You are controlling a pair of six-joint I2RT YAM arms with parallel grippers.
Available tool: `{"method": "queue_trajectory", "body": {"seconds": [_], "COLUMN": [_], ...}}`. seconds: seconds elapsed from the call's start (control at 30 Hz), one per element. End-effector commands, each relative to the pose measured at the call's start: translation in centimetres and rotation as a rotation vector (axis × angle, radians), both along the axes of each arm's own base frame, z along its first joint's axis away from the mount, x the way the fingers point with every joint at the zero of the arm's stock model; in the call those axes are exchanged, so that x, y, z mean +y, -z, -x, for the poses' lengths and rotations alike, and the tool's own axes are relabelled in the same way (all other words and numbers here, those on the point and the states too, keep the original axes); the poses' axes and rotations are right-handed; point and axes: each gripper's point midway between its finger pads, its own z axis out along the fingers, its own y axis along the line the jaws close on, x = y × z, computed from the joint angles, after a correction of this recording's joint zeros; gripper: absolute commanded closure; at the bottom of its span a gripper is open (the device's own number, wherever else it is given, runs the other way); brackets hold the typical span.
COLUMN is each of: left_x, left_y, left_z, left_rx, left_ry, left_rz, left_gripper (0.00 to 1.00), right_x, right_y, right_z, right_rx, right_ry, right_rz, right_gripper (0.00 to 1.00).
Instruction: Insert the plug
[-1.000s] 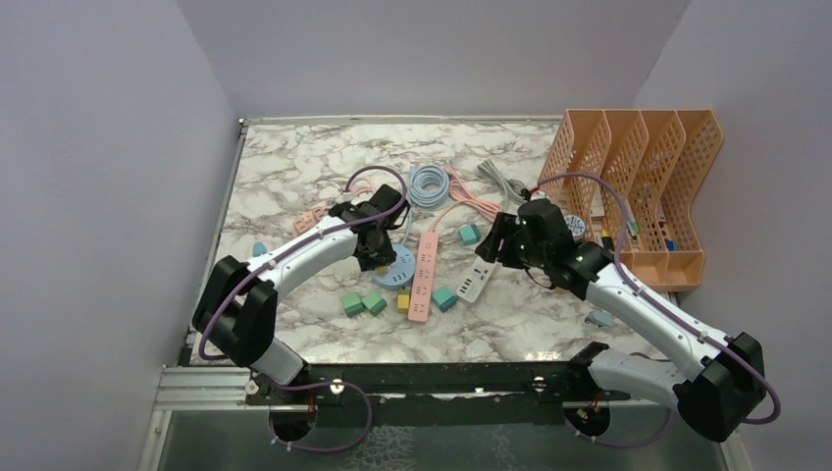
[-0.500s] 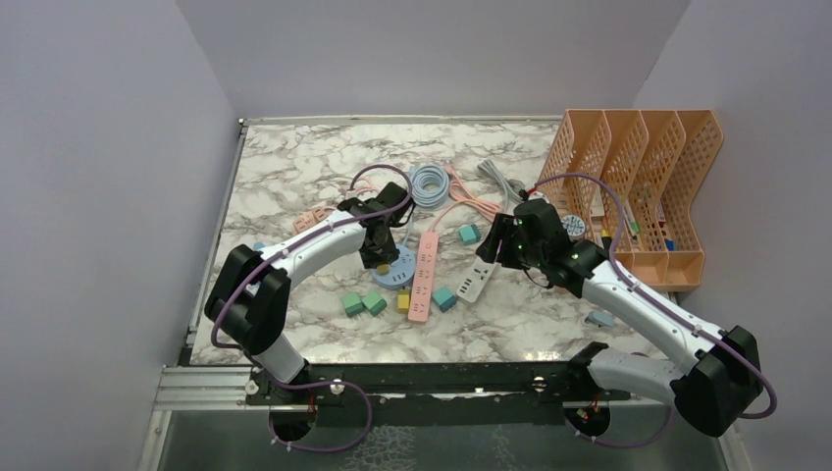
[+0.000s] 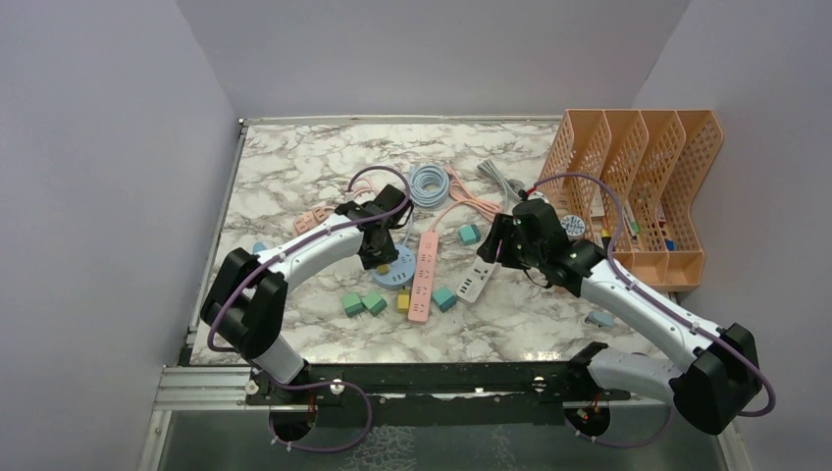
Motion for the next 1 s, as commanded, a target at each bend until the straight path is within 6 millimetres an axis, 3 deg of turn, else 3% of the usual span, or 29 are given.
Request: {"method": "queue_trajectory", "body": {"seconds": [0.0,0.17,0.67,0.83,0.97], "left_x": [2.2,2.0,1.3,1.1,0.5], "left_y": [4.8,7.0,9.7,9.8,8.6], "left_z": [3.3,4.2,5.3,5.3,4.3], "left_rx": [0.135,0.193,0.288,0.292,0.262], "left_ry": [0.022,0.059,0.161,0.166,0.175], "left_rz": [-0.132,-0.176,-0.131,-0.082,-0.041], "left_gripper": [1.0,1.0,1.0,1.0,1.0], "right_x": [-0.2,0.4,0.4,0.3,0.4], "right_y": [-0.1,-0.2,-0.6,-0.9,-1.2], "right_z": [-0.9,-0.9,-1.0,-1.1,-1.2], "right_rx": [-0.029,-0.027,-0.04,-0.047,-0.054], "right_ry": [0.018,-0.01,-0.015,-0.012,-0.013], "right_rz": [0.015,0.006,0.007,0.007,0.007], "right_gripper": [0.45,0.45,0.45,0.45,0.45]}}
